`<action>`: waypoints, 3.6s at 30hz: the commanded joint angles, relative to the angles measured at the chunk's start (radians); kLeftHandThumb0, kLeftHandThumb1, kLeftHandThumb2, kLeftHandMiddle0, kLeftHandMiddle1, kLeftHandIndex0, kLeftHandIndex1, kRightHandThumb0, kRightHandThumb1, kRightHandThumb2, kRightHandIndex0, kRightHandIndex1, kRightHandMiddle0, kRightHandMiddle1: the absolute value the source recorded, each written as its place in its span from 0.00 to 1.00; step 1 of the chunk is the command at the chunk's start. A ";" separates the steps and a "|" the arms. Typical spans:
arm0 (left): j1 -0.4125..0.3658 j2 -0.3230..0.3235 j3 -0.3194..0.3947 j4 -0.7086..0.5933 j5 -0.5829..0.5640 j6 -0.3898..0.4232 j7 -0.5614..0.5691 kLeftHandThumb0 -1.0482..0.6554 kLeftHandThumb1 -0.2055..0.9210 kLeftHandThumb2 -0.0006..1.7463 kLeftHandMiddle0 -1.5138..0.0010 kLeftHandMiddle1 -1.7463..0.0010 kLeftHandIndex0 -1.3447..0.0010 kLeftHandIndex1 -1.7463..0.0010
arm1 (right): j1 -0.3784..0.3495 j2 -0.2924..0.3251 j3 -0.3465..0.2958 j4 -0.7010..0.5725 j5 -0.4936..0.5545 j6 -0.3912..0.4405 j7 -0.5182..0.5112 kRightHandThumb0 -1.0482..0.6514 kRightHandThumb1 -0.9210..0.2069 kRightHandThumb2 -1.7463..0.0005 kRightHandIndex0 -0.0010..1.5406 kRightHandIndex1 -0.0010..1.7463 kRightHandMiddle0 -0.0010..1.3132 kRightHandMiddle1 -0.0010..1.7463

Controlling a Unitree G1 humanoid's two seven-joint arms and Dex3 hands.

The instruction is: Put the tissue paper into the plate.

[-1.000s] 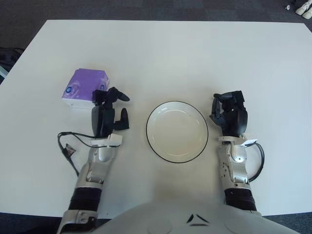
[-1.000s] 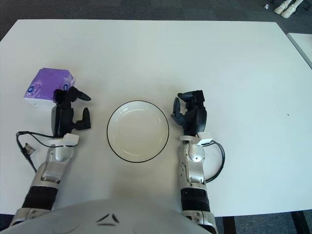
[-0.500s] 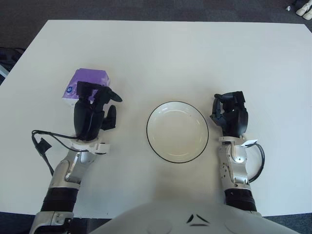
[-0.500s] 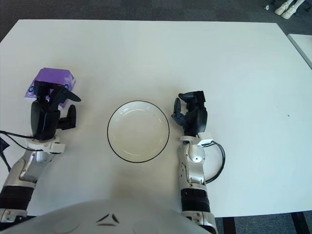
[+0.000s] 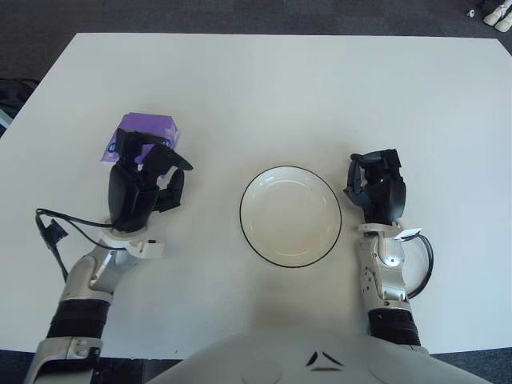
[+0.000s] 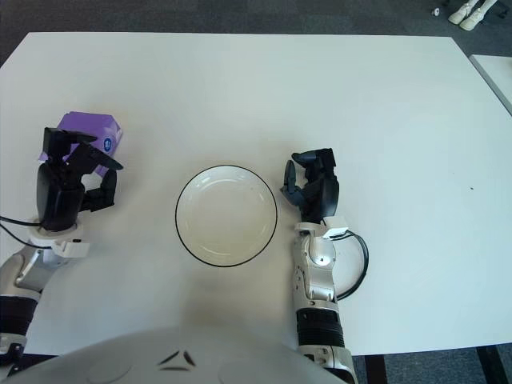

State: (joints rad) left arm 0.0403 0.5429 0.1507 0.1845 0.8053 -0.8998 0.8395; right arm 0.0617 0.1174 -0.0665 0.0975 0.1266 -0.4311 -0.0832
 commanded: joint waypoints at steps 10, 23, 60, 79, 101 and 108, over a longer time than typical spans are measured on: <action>-0.020 0.031 0.007 0.029 0.041 -0.020 0.066 0.35 0.56 0.68 0.65 0.02 0.61 0.00 | 0.084 0.058 0.001 0.143 0.020 0.025 -0.002 0.39 0.22 0.50 0.32 0.78 0.26 1.00; -0.017 0.035 0.009 0.029 0.041 -0.025 0.071 0.35 0.56 0.68 0.65 0.02 0.61 0.00 | 0.090 0.060 0.005 0.138 0.018 0.023 -0.002 0.39 0.22 0.50 0.32 0.78 0.26 1.00; -0.086 0.310 0.029 -0.176 -0.052 0.465 -0.827 0.00 0.78 0.33 1.00 1.00 1.00 1.00 | 0.104 0.049 -0.001 0.112 0.021 0.052 -0.009 0.39 0.20 0.51 0.32 0.77 0.25 1.00; -0.151 0.335 -0.019 -0.105 -0.137 0.426 -0.862 0.00 0.79 0.32 1.00 1.00 1.00 1.00 | 0.102 0.049 -0.004 0.121 0.024 0.040 -0.007 0.39 0.20 0.52 0.32 0.77 0.24 1.00; -0.249 0.368 -0.107 -0.042 -0.269 0.429 -1.098 0.00 0.68 0.34 1.00 1.00 1.00 1.00 | 0.102 0.052 -0.007 0.128 0.022 0.032 -0.013 0.39 0.21 0.50 0.32 0.77 0.26 1.00; -0.303 0.386 -0.161 0.015 -0.262 0.387 -1.151 0.00 0.68 0.35 1.00 1.00 1.00 1.00 | 0.103 0.052 -0.007 0.129 0.014 0.027 -0.019 0.39 0.21 0.51 0.32 0.77 0.25 1.00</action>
State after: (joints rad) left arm -0.2457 0.9050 0.0132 0.1737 0.5486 -0.4946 -0.2843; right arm 0.0601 0.1176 -0.0663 0.0975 0.1284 -0.4310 -0.0888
